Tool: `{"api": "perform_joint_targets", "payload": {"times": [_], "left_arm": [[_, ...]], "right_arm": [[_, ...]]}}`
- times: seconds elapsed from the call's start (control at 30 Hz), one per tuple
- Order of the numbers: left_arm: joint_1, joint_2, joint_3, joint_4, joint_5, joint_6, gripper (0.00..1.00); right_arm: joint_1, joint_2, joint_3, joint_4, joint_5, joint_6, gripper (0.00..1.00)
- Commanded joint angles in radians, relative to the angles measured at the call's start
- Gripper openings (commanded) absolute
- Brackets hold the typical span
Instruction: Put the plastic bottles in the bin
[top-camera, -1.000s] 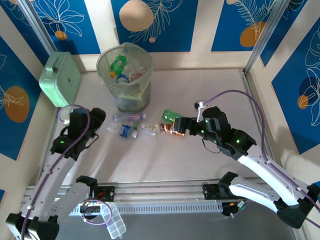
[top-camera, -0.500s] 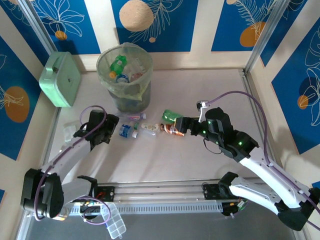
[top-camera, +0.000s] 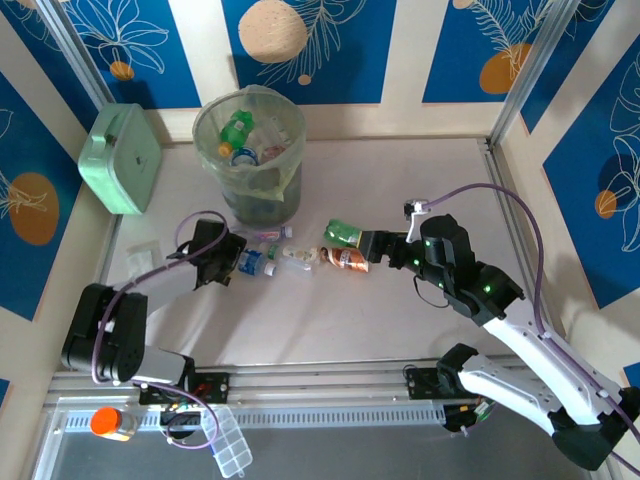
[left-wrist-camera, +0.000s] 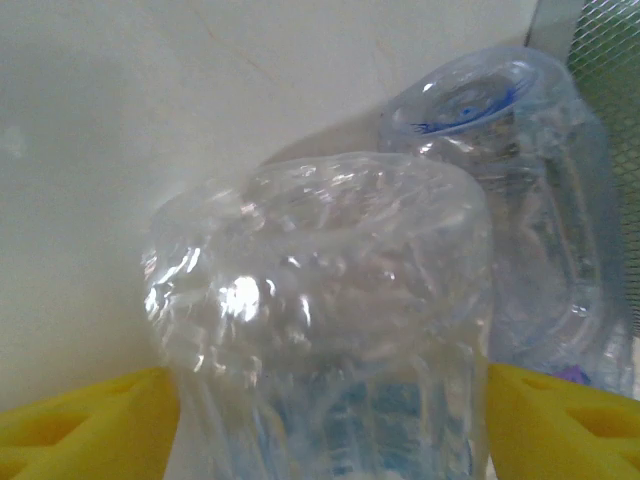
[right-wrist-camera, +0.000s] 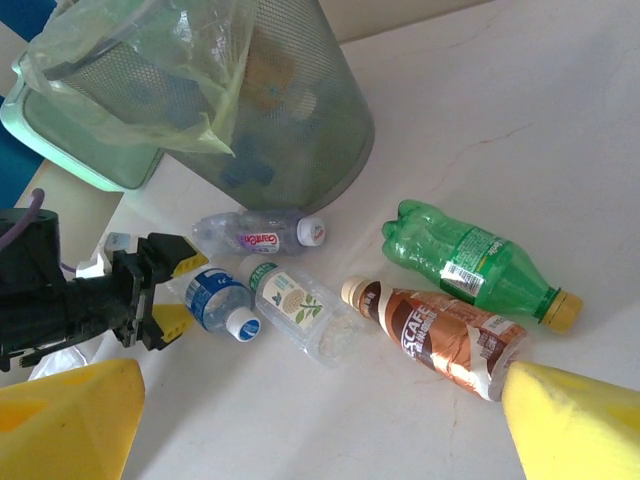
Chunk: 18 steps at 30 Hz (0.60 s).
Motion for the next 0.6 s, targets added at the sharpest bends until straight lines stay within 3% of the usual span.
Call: {"api": "perform_joint_targets", "payload": {"times": [0.0,0.27,0.57], "left_arm": [[-0.007,0.027,-0.010,0.042,0.013,0.000,0.73],[-0.007,-0.010,-0.029,-0.005,-0.016,0.025,0.59],[-0.007,-0.169,-0.046,-0.106,-0.013,0.046,0.57]], "right_arm": [[-0.009,-0.016,-0.012,-0.007,-0.022,-0.008,0.93],[-0.017,-0.030,-0.006,-0.021,-0.022,-0.012,0.93],[-0.018,-0.031,-0.003,-0.017,-0.037,-0.004,0.92]]}}
